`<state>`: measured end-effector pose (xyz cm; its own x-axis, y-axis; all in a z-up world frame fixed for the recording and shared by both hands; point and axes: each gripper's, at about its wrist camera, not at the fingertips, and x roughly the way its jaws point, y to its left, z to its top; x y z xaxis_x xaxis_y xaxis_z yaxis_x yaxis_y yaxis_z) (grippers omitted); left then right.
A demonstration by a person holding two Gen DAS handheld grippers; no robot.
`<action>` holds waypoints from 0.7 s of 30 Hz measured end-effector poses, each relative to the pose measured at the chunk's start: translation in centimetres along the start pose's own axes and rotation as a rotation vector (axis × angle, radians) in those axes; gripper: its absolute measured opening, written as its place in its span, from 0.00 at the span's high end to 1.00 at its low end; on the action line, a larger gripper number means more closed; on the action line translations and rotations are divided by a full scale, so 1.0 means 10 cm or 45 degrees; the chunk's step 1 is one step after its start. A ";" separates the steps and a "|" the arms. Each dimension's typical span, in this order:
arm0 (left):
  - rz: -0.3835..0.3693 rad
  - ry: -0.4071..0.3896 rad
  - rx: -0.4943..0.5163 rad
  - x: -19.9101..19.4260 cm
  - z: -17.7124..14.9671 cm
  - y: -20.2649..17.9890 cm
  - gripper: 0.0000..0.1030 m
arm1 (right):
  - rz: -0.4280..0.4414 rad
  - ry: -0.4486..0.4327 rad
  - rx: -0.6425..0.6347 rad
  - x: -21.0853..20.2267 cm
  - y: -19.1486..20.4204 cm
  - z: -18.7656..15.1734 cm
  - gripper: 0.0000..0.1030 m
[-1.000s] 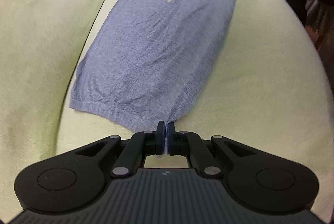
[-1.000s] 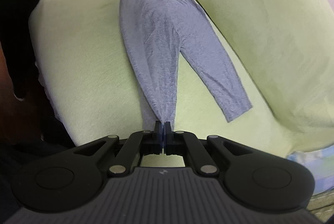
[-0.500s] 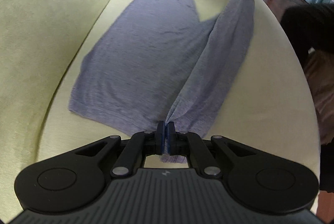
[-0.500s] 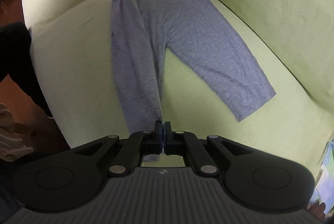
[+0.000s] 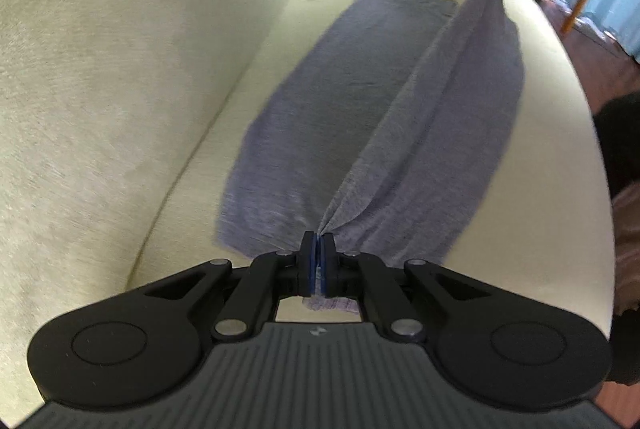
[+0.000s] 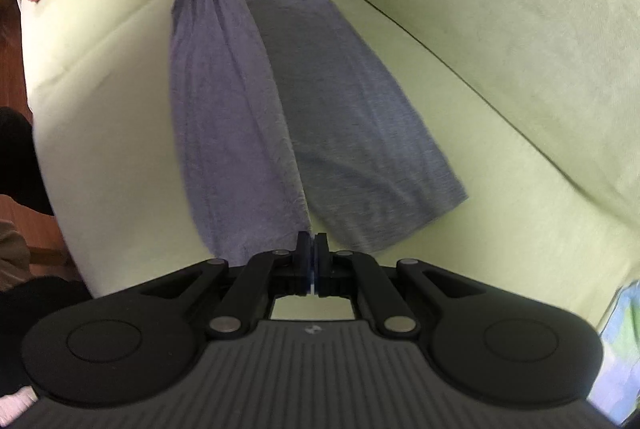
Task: Fold clothes
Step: 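Lift the pants with both grippers and fold the legs over toward the waistband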
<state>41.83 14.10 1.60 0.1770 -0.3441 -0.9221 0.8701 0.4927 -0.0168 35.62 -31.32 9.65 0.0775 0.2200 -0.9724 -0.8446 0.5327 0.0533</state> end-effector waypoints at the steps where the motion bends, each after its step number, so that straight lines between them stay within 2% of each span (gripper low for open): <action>1: 0.004 0.006 -0.007 0.03 0.03 0.03 1.00 | -0.001 0.002 0.001 0.01 -0.05 0.02 1.00; 12: 0.080 0.055 -0.074 0.38 0.21 0.38 1.00 | -0.056 0.025 0.042 0.29 -0.82 0.31 1.00; 14: 0.120 0.071 -0.091 0.47 0.22 0.42 1.00 | -0.068 0.027 0.068 0.35 -0.90 0.34 1.00; 21: 0.152 0.098 -0.101 0.65 0.19 0.45 1.00 | -0.102 0.036 0.113 0.53 -1.04 0.36 1.00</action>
<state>47.77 12.63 -3.71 0.2384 -0.2188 -0.9462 0.8054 0.5889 0.0668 46.71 -32.70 4.73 0.1272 0.1514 -0.9802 -0.7862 0.6180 -0.0065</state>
